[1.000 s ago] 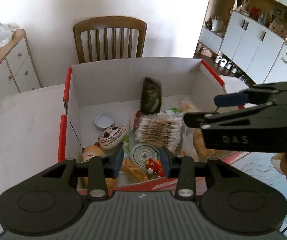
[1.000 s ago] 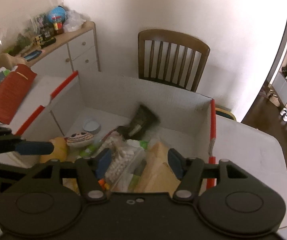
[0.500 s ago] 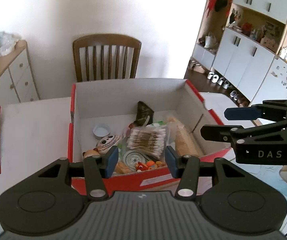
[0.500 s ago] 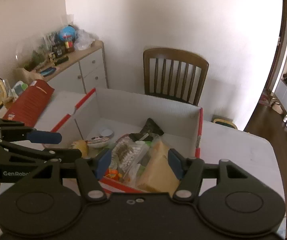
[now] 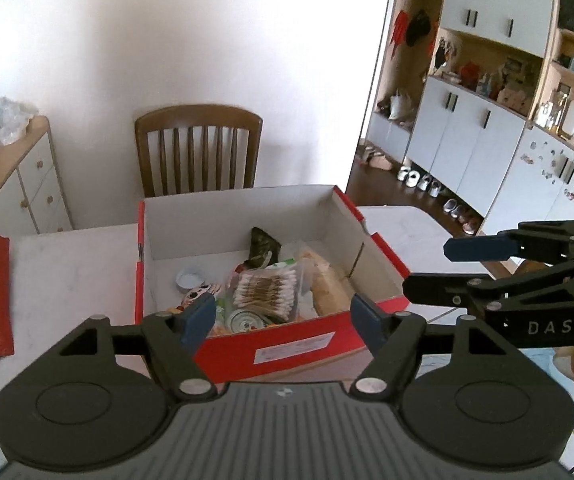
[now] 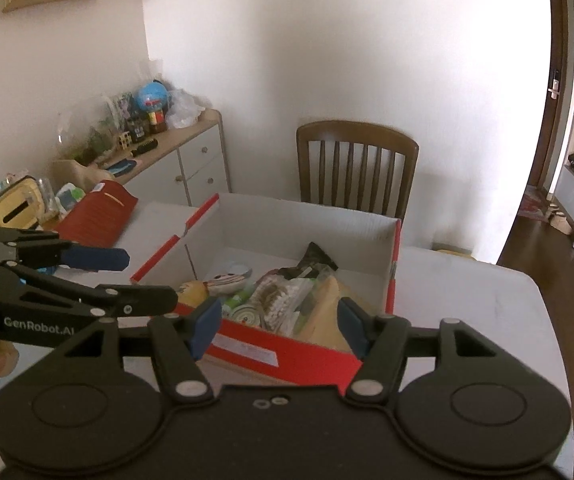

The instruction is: Organize objects

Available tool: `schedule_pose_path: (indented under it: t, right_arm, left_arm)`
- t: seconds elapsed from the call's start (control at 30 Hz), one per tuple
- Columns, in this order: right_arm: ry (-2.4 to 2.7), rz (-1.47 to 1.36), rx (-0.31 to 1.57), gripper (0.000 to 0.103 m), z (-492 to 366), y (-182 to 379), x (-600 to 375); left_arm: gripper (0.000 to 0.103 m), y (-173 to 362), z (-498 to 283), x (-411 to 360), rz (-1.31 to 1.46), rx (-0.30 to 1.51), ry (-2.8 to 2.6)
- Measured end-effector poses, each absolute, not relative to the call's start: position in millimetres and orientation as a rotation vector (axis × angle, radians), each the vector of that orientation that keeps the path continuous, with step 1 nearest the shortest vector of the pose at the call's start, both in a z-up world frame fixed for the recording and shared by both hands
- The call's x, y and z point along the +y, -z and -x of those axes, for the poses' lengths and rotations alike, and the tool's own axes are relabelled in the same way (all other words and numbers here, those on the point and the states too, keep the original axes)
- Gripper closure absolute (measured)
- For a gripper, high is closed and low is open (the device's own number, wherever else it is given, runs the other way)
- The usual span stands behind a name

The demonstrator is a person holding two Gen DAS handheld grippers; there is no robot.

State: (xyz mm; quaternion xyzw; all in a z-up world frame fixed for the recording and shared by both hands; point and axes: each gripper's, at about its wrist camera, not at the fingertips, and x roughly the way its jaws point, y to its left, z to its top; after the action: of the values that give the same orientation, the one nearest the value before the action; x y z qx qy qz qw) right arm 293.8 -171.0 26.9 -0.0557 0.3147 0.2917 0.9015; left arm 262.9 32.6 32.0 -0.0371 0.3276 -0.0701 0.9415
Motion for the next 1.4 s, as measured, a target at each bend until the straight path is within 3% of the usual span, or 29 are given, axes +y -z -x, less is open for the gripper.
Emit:
schedule_pose_path:
  t: [0.5, 0.6, 0.63, 0.67, 1.4]
  right_arm:
    - [-0.625, 0.058, 0.557, 0.003, -250.5, -34.0, -195.4]
    - [-0.625, 0.05, 0.552, 0.001, -244.0, -32.8, -199.1]
    - [-0.625, 0.046, 0.552, 0.001, -242.4, -32.4, -200.7]
    - [-0.625, 0.041, 0.554, 0.001, -240.3, -31.6, -202.1]
    - [-0.634, 0.052, 0.567, 0.001, -209.8, -24.1, -215.3]
  left_arm:
    - [0.013, -33.7, -222.2, 29.2, 0.091, 0.649, 0.125]
    - [0.011, -34.5, -214.8, 29.8, 0.1, 0.64, 0.11]
    - [0.002, -35.5, -212.7, 30.2, 0.103, 0.638, 0.109]
    - [0.0, -36.1, -210.2, 30.3, 0.108, 0.637, 0.106]
    - [0.0, -36.2, -183.2, 27.0, 0.119, 0.64, 0.011]
